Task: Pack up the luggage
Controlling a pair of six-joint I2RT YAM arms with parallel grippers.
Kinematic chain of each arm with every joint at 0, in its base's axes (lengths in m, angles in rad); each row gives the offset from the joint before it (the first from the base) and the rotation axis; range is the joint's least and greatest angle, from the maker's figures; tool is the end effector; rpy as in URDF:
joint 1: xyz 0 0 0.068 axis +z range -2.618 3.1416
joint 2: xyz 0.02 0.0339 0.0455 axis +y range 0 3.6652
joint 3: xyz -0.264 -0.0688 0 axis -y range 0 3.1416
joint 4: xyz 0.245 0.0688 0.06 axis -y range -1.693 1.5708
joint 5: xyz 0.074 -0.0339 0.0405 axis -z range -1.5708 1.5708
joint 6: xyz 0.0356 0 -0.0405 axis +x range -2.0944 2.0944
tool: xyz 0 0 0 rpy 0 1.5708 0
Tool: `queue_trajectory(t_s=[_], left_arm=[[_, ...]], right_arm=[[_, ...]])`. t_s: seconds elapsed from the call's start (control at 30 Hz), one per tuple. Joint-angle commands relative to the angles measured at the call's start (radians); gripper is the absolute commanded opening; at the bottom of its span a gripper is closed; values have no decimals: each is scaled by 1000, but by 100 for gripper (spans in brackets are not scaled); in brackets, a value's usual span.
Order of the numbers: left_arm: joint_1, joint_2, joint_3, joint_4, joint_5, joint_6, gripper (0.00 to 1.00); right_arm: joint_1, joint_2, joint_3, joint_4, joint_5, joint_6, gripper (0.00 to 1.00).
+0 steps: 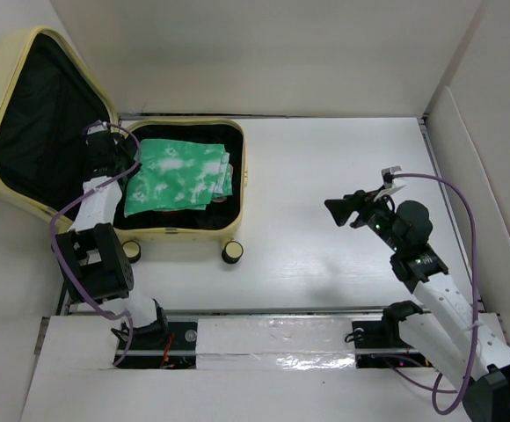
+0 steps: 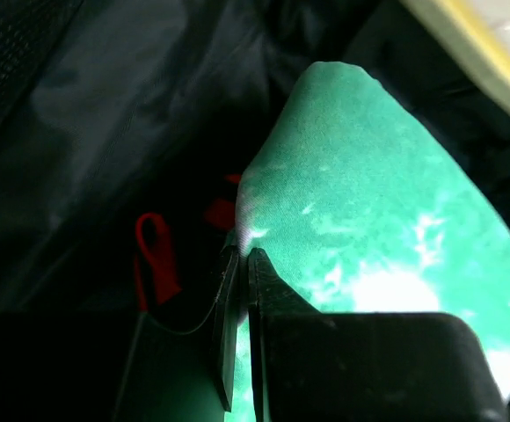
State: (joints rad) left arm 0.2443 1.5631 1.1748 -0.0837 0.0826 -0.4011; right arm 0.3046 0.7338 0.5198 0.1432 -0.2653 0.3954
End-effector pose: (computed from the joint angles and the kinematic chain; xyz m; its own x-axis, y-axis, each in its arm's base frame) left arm 0.3548 0.0854 0.2905 -0.3399 -0.4857 -0.8053 -0.3285 0.8637 -0.3823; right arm 0.1729 0.0641 0.2892 -0.2699 0.3048 -0.9134 -0.4713 0.7853 0.4013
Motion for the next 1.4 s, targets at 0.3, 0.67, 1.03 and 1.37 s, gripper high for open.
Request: queue_trajectory(t_s=[0.3,0.67,1.03,1.37], left_arm=[[-98,-173,5,15,-139,-36,67],[-293,-705,-44,12,40,-64,0],[-293,-1028,113,95,294,-119,0],[-349,-1097,65,-48,126,-47,2]], right_arm=[[166,93,68,53,73,-90,13],[464,362,342,125,77,-128,0],[697,1054,1063,167,-87,-150,0],[792,1599,1889,-26,-101,-124,8]])
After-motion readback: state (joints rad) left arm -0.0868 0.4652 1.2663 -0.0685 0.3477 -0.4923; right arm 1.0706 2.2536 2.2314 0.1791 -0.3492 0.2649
